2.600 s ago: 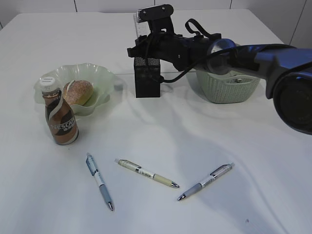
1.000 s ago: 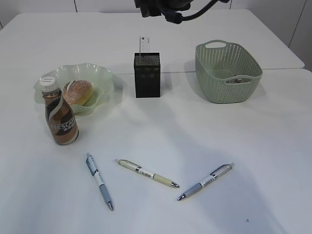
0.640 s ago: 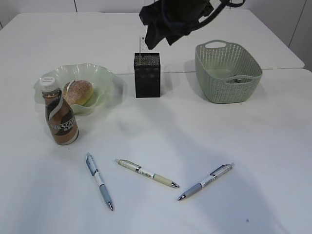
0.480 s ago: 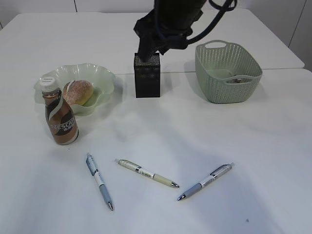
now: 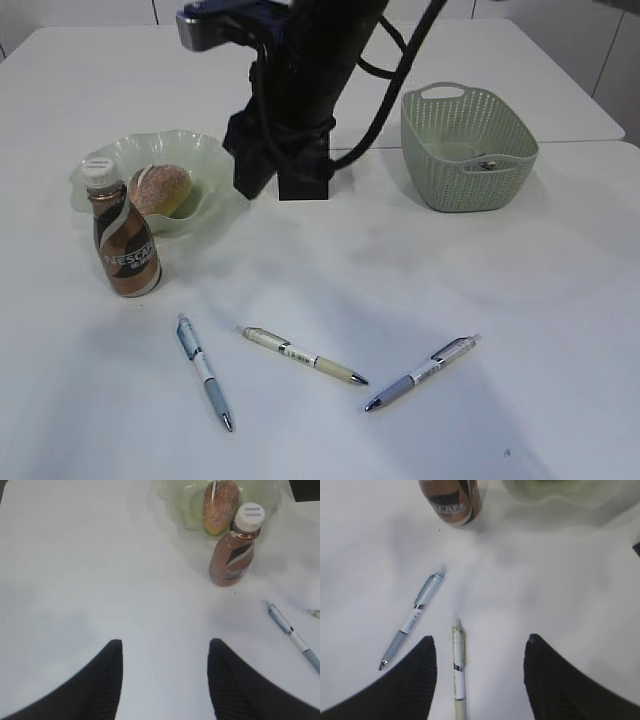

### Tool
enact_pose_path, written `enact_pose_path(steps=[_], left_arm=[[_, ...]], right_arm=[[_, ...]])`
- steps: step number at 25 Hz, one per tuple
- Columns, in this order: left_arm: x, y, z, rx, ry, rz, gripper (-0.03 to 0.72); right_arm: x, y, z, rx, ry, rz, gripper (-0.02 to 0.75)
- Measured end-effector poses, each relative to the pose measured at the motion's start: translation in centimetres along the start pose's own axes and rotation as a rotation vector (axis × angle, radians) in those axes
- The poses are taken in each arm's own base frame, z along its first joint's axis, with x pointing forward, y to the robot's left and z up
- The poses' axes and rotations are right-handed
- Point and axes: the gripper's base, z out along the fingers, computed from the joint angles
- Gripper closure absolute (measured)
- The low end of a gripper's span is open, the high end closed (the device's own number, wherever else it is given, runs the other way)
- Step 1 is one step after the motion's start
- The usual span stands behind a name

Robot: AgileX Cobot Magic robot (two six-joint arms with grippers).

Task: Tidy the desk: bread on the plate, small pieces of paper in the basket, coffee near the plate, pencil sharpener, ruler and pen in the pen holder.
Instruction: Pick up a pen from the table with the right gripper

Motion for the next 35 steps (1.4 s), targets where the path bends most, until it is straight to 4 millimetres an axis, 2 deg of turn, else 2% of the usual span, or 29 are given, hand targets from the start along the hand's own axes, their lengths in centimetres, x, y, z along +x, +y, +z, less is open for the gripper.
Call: enact_pose_path(steps=[3,4,7,12,21,25,26,28,35], left_arm=[[0.1,0.0,0.0,-0.003,0.013,0.000,0.305],[0.1,0.0,0.0,-0.003,0.013,0.000,0.305],[0.2,0.0,-0.2,-0.002,0.008,-0.001,0.305],[0.1,0.1,-0.2,-0.009,0.006,0.004,0.305],[0.1,0.2,-0.2,-0.015,0.005,0.008,0.305],[0.1,0.3,-0.2,-0.033,0.001,0.020,0.305],[0.1,0.3,-0.2,-0.033,0.001,0.021,0.305],[0.1,0.4,-0.2,-0.037,0.001,0.023,0.305],[0.1,0.4,-0.2,-0.045,0.008,0.027,0.305]], right_arm=[[0.7,-0.1,1.1,0.015,0.052,0.008,0.295],[2.1,-0.3,2.7,0.026,0.135,0.019,0.295],[4.4,-0.3,5.1,0.000,0.246,0.044,0.295],[6.8,0.2,7.2,-0.047,0.338,0.072,0.339],[6.8,1.2,8.2,-0.141,0.310,0.125,0.346],[6.8,2.0,9.5,-0.154,0.337,0.063,0.318],[6.8,3.4,10.7,-0.160,0.372,-0.022,0.310],[6.8,3.9,11.3,-0.132,0.386,-0.079,0.309],[6.2,3.3,12.1,-0.013,0.340,-0.165,0.309]])
